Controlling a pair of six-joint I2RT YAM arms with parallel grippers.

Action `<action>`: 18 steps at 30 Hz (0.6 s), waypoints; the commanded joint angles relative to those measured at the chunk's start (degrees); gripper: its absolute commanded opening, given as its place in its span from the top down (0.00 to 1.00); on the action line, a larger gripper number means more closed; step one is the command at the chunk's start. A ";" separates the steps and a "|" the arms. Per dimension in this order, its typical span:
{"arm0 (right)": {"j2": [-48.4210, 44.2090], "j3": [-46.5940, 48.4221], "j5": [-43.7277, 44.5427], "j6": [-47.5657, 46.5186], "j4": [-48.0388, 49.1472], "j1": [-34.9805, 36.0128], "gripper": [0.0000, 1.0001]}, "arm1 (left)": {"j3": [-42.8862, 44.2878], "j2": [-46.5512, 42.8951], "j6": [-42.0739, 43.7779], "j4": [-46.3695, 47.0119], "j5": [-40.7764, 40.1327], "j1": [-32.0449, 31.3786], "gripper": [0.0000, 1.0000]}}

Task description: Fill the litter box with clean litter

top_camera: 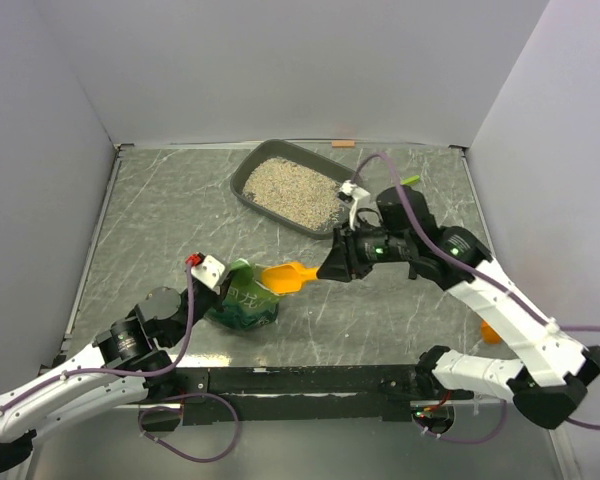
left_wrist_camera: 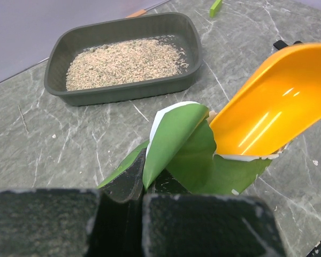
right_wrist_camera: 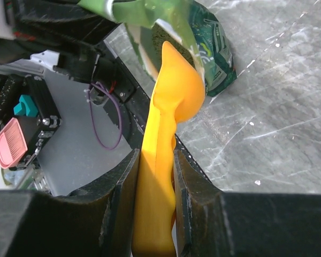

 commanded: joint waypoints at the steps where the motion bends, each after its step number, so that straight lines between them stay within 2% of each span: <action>1: 3.49 2.31 -0.58 1.38 3.96 1.57 1.00 | 1.28 -0.47 -1.34 1.46 3.63 -0.47 0.99; 11: 16.23 8.99 -0.66 4.37 -0.87 3.68 1.00 | 1.45 -0.03 -1.25 1.64 2.84 -0.91 0.99; 18: 25.64 13.39 2.67 5.07 -5.09 6.14 1.00 | 1.45 -0.12 -1.25 1.73 2.49 -1.00 0.99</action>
